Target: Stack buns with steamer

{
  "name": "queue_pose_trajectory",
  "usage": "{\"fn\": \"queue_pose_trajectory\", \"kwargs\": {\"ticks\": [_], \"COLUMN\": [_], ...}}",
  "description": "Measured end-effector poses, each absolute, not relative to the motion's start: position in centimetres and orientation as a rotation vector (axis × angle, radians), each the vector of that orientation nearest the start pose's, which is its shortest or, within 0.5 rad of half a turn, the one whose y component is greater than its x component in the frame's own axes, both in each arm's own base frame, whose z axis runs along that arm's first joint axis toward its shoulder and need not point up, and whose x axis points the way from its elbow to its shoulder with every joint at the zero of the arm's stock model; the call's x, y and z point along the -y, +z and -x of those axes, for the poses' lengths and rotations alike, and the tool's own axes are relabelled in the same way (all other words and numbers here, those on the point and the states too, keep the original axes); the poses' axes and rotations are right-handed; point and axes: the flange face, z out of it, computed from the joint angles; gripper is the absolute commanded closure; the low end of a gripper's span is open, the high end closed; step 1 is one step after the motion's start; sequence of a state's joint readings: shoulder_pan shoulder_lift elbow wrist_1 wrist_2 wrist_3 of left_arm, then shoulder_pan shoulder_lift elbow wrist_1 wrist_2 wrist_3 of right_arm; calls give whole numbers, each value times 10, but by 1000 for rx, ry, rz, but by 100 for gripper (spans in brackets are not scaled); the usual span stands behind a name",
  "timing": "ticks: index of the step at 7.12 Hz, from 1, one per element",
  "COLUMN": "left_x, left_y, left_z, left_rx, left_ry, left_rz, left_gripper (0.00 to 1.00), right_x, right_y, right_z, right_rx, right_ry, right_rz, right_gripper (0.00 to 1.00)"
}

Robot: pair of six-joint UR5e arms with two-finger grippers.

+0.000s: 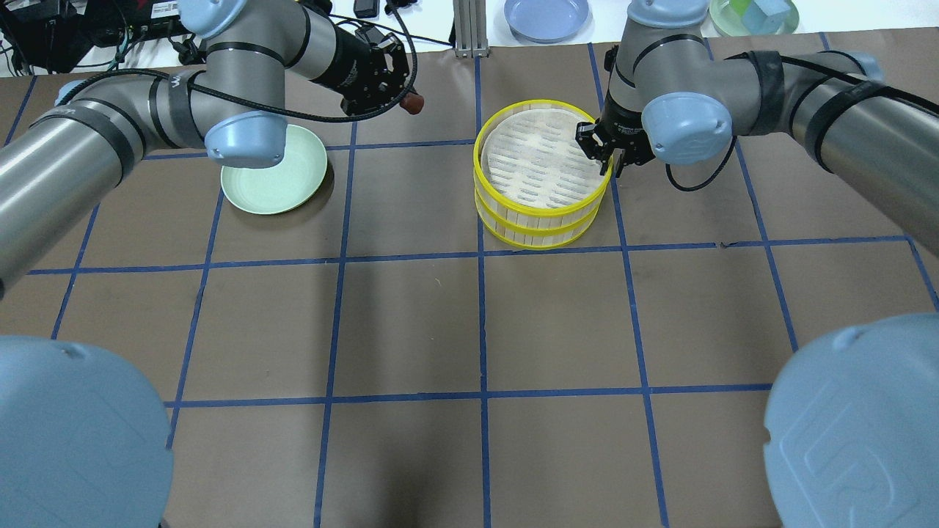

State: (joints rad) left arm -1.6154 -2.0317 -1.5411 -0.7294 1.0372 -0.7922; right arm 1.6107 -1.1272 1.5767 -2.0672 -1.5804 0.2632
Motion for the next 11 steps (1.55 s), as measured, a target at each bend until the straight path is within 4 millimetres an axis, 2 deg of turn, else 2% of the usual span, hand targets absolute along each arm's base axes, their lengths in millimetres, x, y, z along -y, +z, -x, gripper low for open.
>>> {"fn": "queue_pose_trajectory", "kwargs": {"ticks": [1,2,3,4,5,6,8,10,11], "left_x": [657,651,644,637,631,627,624,622,622], "left_y": [337,330,320,308,300,295,295,300,309], "left_z": [239,263,284,304,318,327,334,335,333], "left_rx": [2315,2296,2296,2306,2313,2310,2297,2292,2292], "left_ry": [147,118,87,54,31,9,-12,-10,8], "left_rz": [-795,-786,-775,-759,-749,-761,-793,-794,-778], "left_gripper": [100,100,73,22,5,0,1,0,1], "right_x": [635,637,639,638,630,611,567,530,518], "right_y": [281,282,286,299,325,360,425,468,479], "right_z": [-158,-157,-156,-153,-150,-148,-148,-151,-151], "right_rx": [-3125,-3124,-3124,-3123,-3123,-3127,-3129,-3134,-3139], "right_ry": [-85,-109,-136,-169,-190,-182,-170,-176,-177], "right_rz": [-349,-344,-333,-321,-307,-291,-271,-219,-169], "right_gripper": [6,1,0,0,0,0,0,0,0]}}
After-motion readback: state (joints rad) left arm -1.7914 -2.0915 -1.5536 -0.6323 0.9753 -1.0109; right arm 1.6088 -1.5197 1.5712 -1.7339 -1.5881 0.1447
